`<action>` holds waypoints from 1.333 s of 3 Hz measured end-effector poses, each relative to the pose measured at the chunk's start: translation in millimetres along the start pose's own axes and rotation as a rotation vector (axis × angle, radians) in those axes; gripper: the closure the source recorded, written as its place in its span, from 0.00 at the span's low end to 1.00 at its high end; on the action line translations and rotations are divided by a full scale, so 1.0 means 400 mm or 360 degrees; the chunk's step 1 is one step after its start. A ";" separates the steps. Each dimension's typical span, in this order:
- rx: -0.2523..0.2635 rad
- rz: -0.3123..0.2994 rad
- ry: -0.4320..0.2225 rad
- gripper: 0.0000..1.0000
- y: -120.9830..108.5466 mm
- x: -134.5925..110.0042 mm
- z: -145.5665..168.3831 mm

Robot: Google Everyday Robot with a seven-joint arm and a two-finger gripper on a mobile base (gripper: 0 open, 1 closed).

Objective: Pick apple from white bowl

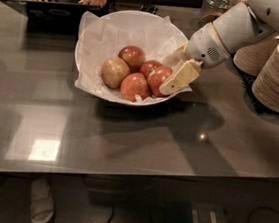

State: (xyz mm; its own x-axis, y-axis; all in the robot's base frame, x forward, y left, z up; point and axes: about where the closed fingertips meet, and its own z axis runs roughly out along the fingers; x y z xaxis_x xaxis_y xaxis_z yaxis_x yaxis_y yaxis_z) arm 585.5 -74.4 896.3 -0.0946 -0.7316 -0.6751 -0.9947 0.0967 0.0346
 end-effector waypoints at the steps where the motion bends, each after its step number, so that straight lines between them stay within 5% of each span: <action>1: -0.0033 0.0049 0.0014 0.33 0.001 0.018 0.025; 2: -0.0040 0.0062 0.0018 0.33 0.002 0.018 0.027; 4: -0.0047 0.0078 0.0024 0.76 0.003 0.019 0.027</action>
Offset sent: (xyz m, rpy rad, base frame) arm -0.0047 -0.0014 -0.0278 -0.0169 0.0954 -0.0289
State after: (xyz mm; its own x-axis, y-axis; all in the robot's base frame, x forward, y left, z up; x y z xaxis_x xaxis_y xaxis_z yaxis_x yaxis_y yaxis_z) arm 583.8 -72.7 883.2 -0.1437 -0.7364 -0.6611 -0.9896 0.1130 0.0892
